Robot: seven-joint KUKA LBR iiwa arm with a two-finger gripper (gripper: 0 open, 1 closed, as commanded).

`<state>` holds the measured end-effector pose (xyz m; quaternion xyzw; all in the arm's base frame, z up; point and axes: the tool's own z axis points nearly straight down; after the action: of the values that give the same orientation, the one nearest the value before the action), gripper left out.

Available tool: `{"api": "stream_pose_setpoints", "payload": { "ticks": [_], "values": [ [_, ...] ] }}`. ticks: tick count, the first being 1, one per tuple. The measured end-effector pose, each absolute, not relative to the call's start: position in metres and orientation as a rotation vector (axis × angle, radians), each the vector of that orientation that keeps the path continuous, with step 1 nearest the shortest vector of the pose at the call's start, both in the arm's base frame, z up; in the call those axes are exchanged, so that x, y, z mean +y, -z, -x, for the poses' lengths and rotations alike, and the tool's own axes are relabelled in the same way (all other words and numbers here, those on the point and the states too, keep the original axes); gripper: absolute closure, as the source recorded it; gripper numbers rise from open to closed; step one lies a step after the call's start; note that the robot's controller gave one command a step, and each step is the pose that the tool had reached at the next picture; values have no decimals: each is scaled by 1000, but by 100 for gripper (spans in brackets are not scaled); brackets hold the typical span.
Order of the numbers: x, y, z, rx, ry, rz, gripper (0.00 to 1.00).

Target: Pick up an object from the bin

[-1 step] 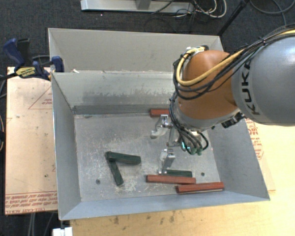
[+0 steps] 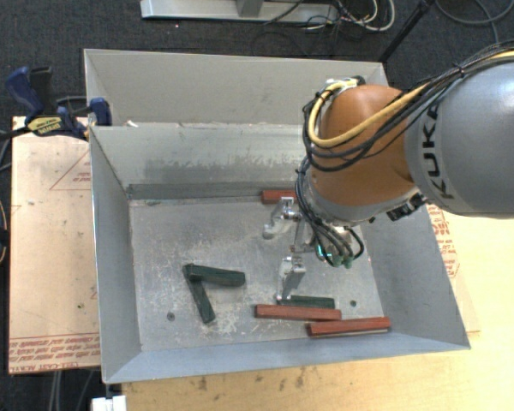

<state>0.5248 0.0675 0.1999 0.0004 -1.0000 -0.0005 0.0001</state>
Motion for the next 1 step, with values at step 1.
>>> {"api": "stream_pose_setpoints", "payload": {
  "ticks": [1],
  "values": [
    [9,-79,-540,-3157,7,-135,100]
  ]
}}
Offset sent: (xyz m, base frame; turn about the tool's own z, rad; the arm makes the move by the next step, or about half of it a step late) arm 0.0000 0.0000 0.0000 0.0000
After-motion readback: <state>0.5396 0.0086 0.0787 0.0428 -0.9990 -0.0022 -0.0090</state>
